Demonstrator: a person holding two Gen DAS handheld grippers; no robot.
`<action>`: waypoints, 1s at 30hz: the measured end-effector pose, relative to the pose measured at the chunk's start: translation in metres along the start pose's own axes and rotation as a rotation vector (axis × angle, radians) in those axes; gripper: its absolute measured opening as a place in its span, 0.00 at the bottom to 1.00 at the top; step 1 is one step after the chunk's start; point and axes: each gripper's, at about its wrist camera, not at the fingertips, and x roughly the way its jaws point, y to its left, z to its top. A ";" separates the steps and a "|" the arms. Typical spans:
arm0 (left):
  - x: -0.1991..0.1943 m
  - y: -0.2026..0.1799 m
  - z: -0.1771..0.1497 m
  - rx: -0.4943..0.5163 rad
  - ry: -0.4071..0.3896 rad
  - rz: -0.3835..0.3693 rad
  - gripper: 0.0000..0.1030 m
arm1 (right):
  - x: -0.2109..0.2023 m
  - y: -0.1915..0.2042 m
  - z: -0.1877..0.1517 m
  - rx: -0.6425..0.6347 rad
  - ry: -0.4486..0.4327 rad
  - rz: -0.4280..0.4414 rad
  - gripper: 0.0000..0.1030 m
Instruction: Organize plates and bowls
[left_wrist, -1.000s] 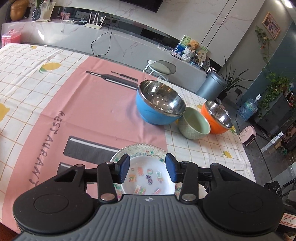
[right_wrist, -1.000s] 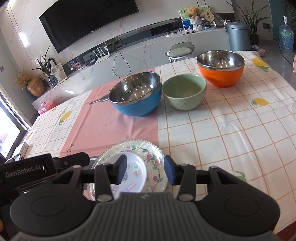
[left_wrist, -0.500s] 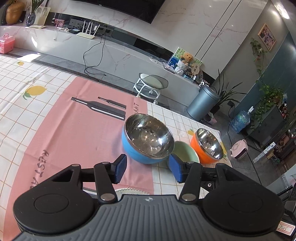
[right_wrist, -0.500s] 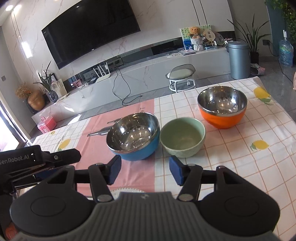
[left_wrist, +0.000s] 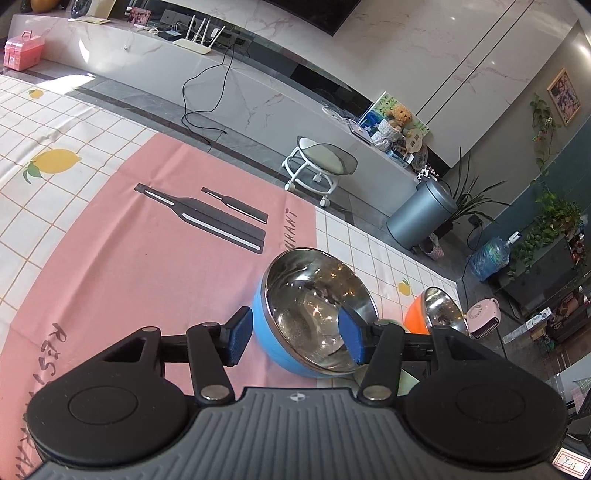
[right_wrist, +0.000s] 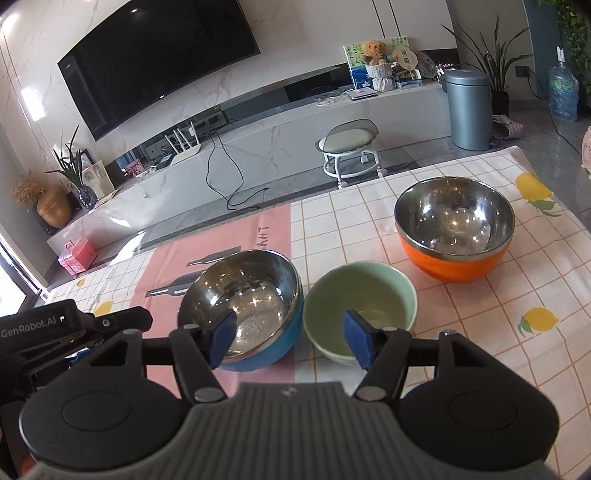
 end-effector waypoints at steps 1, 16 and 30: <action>0.007 0.002 0.002 -0.005 0.010 0.004 0.59 | 0.006 0.000 0.002 0.001 0.008 -0.005 0.61; 0.058 -0.003 0.007 0.071 0.059 0.090 0.32 | 0.061 -0.001 0.010 -0.058 0.068 -0.074 0.25; 0.054 -0.006 0.011 0.116 0.047 0.128 0.14 | 0.064 0.011 0.013 -0.027 0.054 -0.091 0.05</action>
